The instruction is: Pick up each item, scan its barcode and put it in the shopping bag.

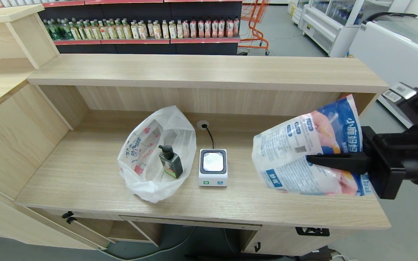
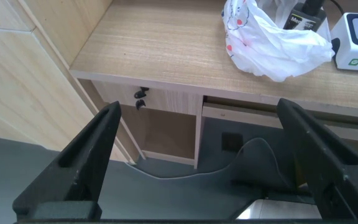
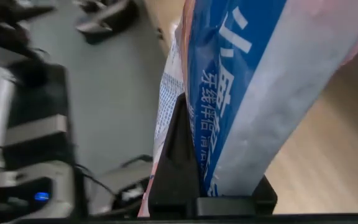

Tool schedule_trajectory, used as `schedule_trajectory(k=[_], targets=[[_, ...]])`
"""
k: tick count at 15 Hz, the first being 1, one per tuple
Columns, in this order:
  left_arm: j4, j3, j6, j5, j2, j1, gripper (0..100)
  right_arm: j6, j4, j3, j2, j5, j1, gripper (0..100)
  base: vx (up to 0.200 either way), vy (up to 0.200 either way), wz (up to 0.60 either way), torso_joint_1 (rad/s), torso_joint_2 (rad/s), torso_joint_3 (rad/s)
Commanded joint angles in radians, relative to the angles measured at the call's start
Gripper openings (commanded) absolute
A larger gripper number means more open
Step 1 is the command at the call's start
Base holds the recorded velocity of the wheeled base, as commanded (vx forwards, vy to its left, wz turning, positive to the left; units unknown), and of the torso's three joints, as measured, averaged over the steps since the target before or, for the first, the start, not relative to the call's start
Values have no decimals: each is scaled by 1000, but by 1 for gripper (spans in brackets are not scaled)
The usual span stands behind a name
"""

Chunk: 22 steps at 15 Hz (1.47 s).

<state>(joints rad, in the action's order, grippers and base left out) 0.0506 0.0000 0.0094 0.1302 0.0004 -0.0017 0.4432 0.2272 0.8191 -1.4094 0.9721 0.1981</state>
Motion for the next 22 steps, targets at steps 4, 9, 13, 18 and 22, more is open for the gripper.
schedule_trajectory(k=[4,9,13,18,22], targets=[[0,0,0,0,0,0,100,394,78,-123,-14,-118,-247,0,0,0,0,0,0,0],[0,0,0,0,0,0,100,552,178,-126,-33,-182,-258,0,0,0,0,0,0,0],[0,0,0,0,0,2,100,589,188,-129,-33,-266,-249,0,0,0,0,0,0,0],[0,0,0,0,0,0,100,598,192,-146,-20,-293,-261,0,0,0,0,0,0,0],[0,0,0,0,0,0,100,615,190,-195,-7,-288,-278,0,0,0,0,0,0,0]])
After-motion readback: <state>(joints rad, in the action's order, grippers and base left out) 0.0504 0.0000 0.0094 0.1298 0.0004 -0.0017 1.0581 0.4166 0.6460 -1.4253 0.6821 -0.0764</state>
